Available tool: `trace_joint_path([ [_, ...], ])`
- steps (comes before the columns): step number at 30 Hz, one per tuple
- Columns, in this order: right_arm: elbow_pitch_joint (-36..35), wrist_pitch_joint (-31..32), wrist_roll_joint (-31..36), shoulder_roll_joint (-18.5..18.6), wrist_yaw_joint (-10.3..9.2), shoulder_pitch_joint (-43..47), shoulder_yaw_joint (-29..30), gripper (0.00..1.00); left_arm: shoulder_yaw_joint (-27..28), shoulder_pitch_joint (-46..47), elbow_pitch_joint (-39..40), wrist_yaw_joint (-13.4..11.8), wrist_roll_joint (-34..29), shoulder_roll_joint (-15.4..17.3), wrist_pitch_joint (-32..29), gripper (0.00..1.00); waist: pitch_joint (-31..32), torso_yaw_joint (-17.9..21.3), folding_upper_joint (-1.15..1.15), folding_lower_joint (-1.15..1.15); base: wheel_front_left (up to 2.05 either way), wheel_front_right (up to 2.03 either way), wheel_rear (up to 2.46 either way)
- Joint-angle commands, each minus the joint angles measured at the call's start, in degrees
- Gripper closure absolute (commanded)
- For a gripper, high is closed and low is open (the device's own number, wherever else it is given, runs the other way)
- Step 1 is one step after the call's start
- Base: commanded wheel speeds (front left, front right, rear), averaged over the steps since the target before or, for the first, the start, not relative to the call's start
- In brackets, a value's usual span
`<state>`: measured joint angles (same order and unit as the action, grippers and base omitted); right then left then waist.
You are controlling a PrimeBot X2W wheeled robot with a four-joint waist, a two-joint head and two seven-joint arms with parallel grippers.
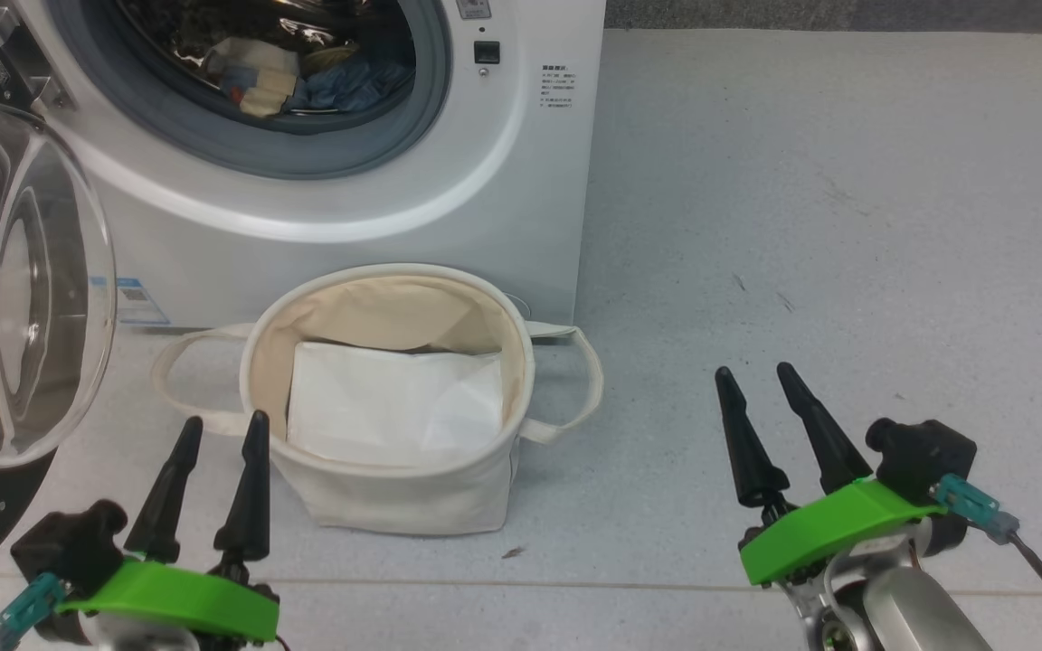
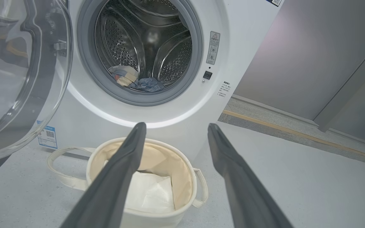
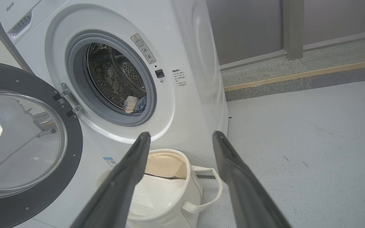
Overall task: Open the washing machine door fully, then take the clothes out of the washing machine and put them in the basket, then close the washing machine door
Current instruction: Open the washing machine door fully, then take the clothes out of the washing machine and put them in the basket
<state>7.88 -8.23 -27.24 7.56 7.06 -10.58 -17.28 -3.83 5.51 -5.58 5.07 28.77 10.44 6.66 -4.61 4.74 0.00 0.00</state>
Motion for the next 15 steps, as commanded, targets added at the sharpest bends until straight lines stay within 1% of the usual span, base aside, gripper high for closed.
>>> trace_joint_path([
  [1,-2.2,-0.4,0.5,0.2,0.43,-2.1,-0.7,0.00,1.8,1.2,2.4,0.0,-0.5,0.8,0.2,0.00,0.0,0.0,0.00,0.00,0.00,0.00,0.00],
  [10,-2.5,-0.4,1.1,0.1,0.43,-2.5,0.0,0.00,0.9,1.0,3.1,0.2,-0.6,1.3,0.3,0.00,0.0,0.1,0.00,0.00,0.00,0.00,0.00],
  [15,-2.5,-0.4,1.6,-0.1,0.43,-2.6,0.9,0.00,0.5,1.1,3.0,0.1,-0.8,1.5,0.2,0.00,0.0,0.0,0.00,0.00,0.29,-0.17,-0.12],
])
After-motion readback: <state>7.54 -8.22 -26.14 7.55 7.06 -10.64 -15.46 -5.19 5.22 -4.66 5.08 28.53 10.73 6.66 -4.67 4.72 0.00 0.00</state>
